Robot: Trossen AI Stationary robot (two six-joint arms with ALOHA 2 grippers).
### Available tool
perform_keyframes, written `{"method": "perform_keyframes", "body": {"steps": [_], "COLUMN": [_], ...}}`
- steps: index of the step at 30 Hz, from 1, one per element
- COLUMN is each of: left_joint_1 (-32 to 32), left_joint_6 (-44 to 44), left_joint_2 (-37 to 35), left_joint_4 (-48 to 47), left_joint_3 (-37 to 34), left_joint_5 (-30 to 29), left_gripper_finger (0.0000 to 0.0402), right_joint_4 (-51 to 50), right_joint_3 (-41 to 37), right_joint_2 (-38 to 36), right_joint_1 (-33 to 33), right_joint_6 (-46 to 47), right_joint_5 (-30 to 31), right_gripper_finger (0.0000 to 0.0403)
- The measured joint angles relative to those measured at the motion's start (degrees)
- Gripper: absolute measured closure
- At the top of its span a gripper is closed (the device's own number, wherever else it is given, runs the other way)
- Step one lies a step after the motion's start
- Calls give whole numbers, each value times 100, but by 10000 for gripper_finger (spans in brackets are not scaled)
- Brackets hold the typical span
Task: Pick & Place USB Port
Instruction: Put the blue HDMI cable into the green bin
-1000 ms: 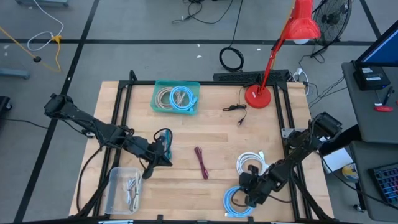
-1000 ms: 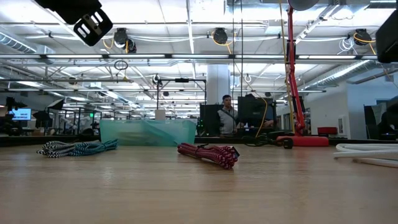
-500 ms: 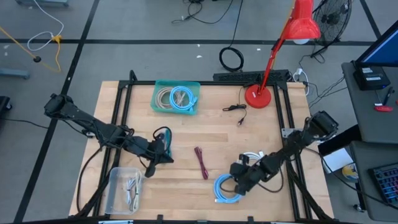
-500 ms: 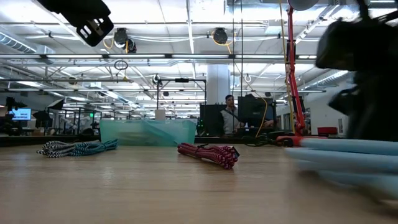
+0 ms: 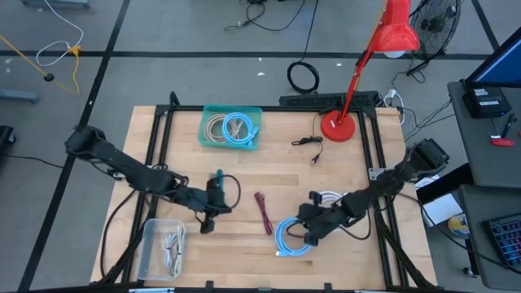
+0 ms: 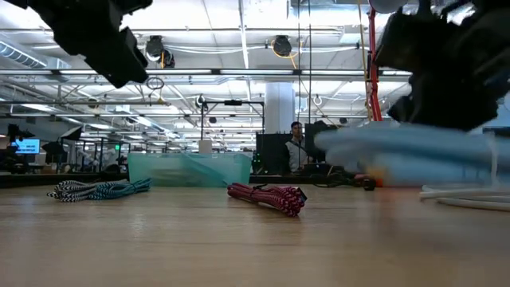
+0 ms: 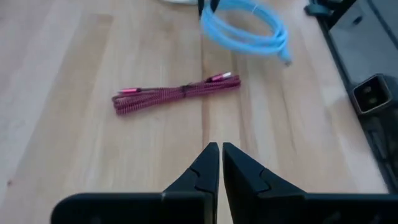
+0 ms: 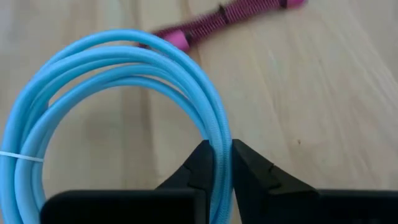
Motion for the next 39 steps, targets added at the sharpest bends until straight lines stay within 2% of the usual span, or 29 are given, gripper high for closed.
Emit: {"method": "perform_keyframes", "body": {"steps": [6, 11, 13, 17, 19, 21, 24, 29, 34, 39], "left_joint_1": [213, 777, 1154, 2143, 2542, 2848, 3088, 3113, 2843, 2632], "left_joint_6": [-47, -262, -426, -1433, -2000, -2471, -2862, -3115, -3141, -3296], "left_joint_2": [623, 673, 671, 726, 763, 764, 755, 1037, 1670, 2420], "left_joint_4": [828, 1959, 2483, 3277, 3386, 3419, 3454, 3477, 3417, 3389], "left_joint_3": [0, 0, 0, 95, 127, 137, 151, 259, 588, 860], "left_joint_5": [-31, -284, 346, 2652, 3593, 4241, 4369, 4367, 4280, 4361], "left_gripper_finger": [378, 394, 398, 381, 371, 360, 342, 304, 260, 223], "right_joint_4": [145, -47, -362, -1722, -2498, -3208, -3708, -3691, -3722, -3771], "right_joint_3": [14, 189, 408, 1060, 1443, 1766, 2110, 2552, 2856, 2904], "right_joint_2": [-521, -911, -1022, -1115, -1098, -1038, -910, -558, -105, 72], "right_joint_1": [105, 93, 32, -165, -246, -325, -387, -571, -781, -823], "right_joint_6": [-318, -893, -1207, -1691, -1764, -1868, -2122, -2762, -3166, -3159], "right_joint_5": [132, 174, 169, 208, 427, 670, 921, 933, 966, 988], "right_gripper_finger": [374, 374, 374, 374, 374, 374, 374, 374, 374, 374]}}
